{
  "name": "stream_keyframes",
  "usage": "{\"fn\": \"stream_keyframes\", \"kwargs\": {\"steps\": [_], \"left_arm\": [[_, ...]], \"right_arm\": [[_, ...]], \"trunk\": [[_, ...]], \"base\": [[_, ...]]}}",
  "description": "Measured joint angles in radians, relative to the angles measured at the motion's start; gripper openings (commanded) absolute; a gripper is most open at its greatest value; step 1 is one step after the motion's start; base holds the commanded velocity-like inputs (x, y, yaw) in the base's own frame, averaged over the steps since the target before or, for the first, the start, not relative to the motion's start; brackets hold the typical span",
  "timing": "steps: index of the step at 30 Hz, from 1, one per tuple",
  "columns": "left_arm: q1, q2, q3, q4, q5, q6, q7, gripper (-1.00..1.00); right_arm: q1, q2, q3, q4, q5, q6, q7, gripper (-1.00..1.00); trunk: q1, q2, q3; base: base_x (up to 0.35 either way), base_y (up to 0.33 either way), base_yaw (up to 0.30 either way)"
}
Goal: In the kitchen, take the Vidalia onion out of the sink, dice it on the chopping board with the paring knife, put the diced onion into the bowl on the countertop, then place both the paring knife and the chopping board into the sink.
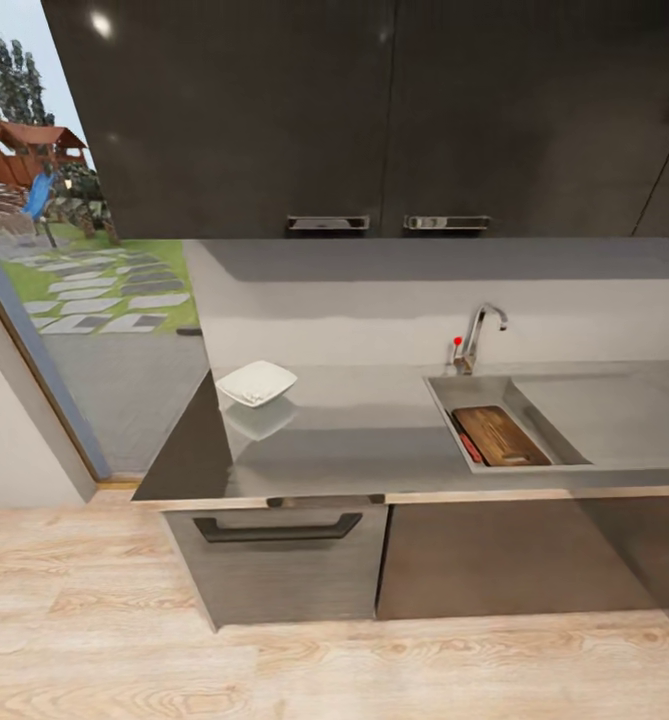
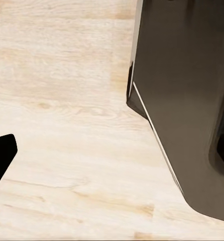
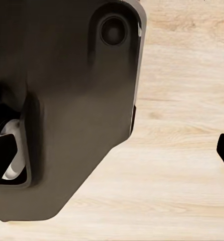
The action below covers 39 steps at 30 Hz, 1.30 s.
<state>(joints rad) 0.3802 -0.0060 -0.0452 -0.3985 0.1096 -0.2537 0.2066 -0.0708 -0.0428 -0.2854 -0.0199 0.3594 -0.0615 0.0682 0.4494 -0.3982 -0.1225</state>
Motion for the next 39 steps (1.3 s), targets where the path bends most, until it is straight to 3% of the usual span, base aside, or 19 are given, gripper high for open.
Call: {"fn": "stream_keyframes", "kwargs": {"steps": [6,14,24,39], "left_arm": [[0.000,-0.009,-0.001,0.021,-0.001,-0.001,-0.003,1.00],[0.000,-0.017,-0.003,0.093,-0.001,0.000,-0.004,1.00],[0.000,0.024,-0.002,0.133,-0.003,-0.001,-0.003,1.00],[0.000,0.029,-0.002,0.133,-0.002,-0.001,-0.003,1.00]], "right_arm": [[0.000,-0.014,-0.002,-0.001,0.000,0.000,0.001,1.00],[0.000,-0.013,-0.002,-0.002,0.000,-0.001,-0.001,1.00],[0.000,-0.011,-0.002,-0.003,-0.001,-0.004,0.000,1.00],[0.000,-0.015,-0.006,-0.020,0.000,-0.013,0.001,1.00]], "trunk": [[0.000,0.000,0.010],[0.000,0.000,0.023],[0.000,0.000,0.039],[0.000,0.000,0.063]], "base": [[0.000,0.000,-0.089],[0.000,0.000,-0.044],[0.000,0.000,-0.001],[0.000,0.000,0.000]]}}
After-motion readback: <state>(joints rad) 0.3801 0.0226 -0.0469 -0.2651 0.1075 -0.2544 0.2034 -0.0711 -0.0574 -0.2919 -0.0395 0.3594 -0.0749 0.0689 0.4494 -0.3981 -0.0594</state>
